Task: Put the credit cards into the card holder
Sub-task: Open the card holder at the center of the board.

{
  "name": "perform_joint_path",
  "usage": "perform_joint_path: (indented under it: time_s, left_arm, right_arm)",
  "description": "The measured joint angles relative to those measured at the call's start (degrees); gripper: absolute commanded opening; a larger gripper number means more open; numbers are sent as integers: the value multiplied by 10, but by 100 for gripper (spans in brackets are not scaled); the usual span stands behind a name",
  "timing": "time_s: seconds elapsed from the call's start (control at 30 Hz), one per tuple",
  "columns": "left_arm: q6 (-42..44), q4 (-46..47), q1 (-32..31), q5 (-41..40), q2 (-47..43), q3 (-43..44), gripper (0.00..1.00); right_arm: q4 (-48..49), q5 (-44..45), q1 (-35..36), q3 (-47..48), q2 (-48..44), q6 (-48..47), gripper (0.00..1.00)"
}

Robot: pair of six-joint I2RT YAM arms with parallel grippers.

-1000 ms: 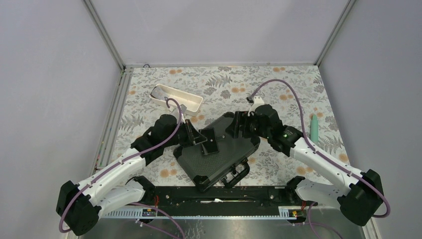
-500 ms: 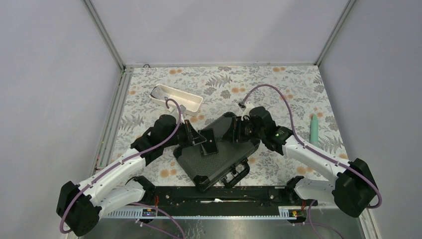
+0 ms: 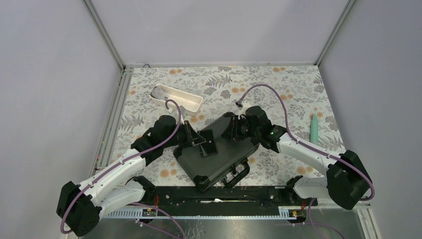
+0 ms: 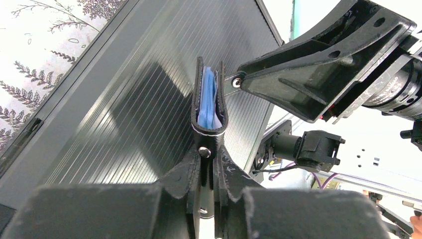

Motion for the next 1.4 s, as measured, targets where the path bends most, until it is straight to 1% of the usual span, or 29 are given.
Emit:
perform_joint_path:
  time_s: [0.1, 0.2, 0.23, 0.3, 0.33, 0.4, 0.47, 0.53, 0.6, 0.63, 0.77, 0.93, 1.2, 1.4]
  left_arm:
    - [2, 0, 2, 1, 0, 0, 3]
    - [4, 0, 3, 1, 1, 0, 4]
    - [5, 0, 3, 1, 1, 0, 6]
    - [10, -1, 4, 1, 2, 0, 15]
    - [14, -3, 5, 0, 3, 0, 23]
    - [28, -15, 6, -8, 9, 3, 51]
    - [46, -39, 6, -24, 14, 12, 74]
    - [68, -71, 6, -49, 18, 29, 89]
    - [87, -104, 6, -78, 20, 53, 97]
    - [94, -118, 6, -91, 20, 66, 99]
    - [115, -148, -6, -137, 20, 113, 99]
    - [117, -162, -40, -161, 33, 136, 99]
    - [119, -202, -107, -209, 100, 174, 99]
    - [123, -215, -143, -236, 141, 195, 99]
  right_arm:
    - [11, -1, 0, 0, 4, 2, 16]
    - [21, -5, 0, 0, 10, 5, 0]
    - [22, -5, 0, 0, 13, 4, 0]
    - [25, -5, -2, 0, 19, 6, 0]
    - [26, -5, -2, 0, 20, 6, 0]
    - [26, -5, -2, 0, 21, 7, 0]
    - [26, -7, -2, 0, 20, 9, 0]
    - [25, -7, -2, -1, 17, 11, 0]
    - [25, -5, -2, -5, 8, 15, 0]
    - [25, -4, -2, -7, 2, 16, 0]
    - [21, -5, -2, -13, -23, 26, 0]
    - [14, -5, -2, -16, -51, 33, 0]
    - [5, -4, -2, -16, -57, 32, 0]
    - [-2, 2, -2, -23, -58, 31, 0]
